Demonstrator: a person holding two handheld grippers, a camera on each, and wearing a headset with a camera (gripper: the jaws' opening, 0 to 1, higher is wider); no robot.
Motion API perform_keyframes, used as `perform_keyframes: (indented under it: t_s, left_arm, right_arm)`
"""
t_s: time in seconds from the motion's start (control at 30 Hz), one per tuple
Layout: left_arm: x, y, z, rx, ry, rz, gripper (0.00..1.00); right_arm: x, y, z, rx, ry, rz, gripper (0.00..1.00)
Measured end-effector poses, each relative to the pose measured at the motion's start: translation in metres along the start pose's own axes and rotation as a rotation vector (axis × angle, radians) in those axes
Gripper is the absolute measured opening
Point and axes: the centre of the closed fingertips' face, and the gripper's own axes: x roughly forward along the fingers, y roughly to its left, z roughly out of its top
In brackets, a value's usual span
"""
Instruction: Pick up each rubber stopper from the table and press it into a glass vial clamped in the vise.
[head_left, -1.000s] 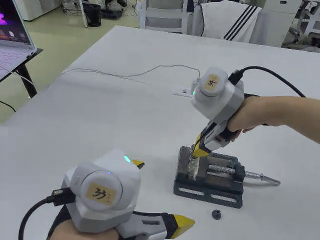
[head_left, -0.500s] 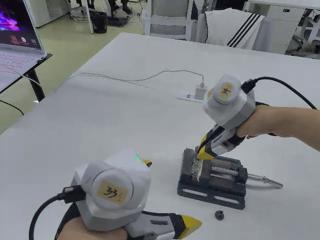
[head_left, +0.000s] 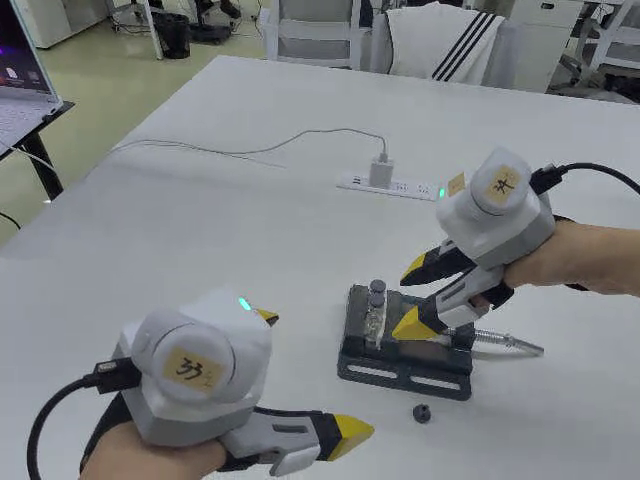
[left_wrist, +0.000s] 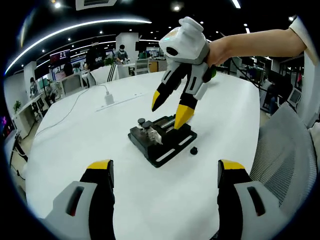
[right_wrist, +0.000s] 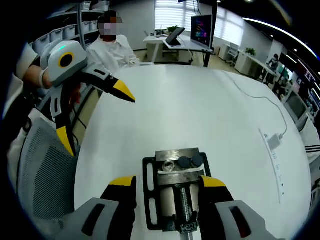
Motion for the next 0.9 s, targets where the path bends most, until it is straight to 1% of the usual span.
perform_keyframes:
  t_s: [0.03,0.13,0.27,0.3,0.33,0.4,0.43,0.5,0.53,0.63,0.8,0.87,0.9]
  left_arm:
    - [0.0,0.001,0.0,0.003,0.0,0.001,0.84]
    - [0.0,0.003,0.0,0.004,0.003,0.002,0.83]
    - [0.001,0.005,0.0,0.011,0.006,0.001,0.83]
    - [0.001,0.006,0.0,0.013,0.007,0.002,0.83]
    - [0.001,0.008,0.0,0.014,0.009,0.003,0.83]
    - [0.0,0.009,0.0,0.013,0.009,0.003,0.83]
    - [0.0,0.01,-0.001,0.016,0.012,0.003,0.83]
    - [0.0,0.011,-0.002,0.022,0.018,0.001,0.83]
    - [-0.001,0.011,-0.002,0.025,0.02,0.0,0.83]
    - [-0.001,0.013,-0.003,0.032,0.027,-0.001,0.83]
    - [-0.001,0.013,-0.002,0.051,0.043,-0.012,0.83]
    - [0.001,0.01,-0.002,0.065,0.058,-0.031,0.83]
    - [0.001,0.01,-0.001,0.072,0.059,-0.035,0.83]
  right_arm:
    - [-0.001,0.003,-0.002,0.016,-0.012,0.002,0.51]
    - [-0.004,0.011,-0.008,0.013,-0.021,-0.018,0.63]
    - [-0.009,0.017,-0.02,0.035,-0.035,-0.036,0.74]
    - [-0.01,0.018,-0.022,0.038,-0.035,-0.043,0.78]
    - [-0.012,0.016,-0.027,0.038,-0.033,-0.071,0.83]
    - [-0.015,0.016,-0.032,0.048,-0.037,-0.086,0.91]
    - [-0.017,0.016,-0.036,0.063,-0.043,-0.099,0.95]
    - [-0.021,0.017,-0.041,0.075,-0.041,-0.101,0.99]
    - [-0.022,0.017,-0.044,0.081,-0.041,-0.113,0.99]
    - [-0.026,0.019,-0.052,0.099,-0.035,-0.123,0.99]
    - [-0.034,0.028,-0.058,0.125,-0.063,-0.135,0.99]
    - [-0.038,0.03,-0.061,0.133,-0.077,-0.152,0.99]
    - [-0.039,0.031,-0.063,0.137,-0.081,-0.152,0.99]
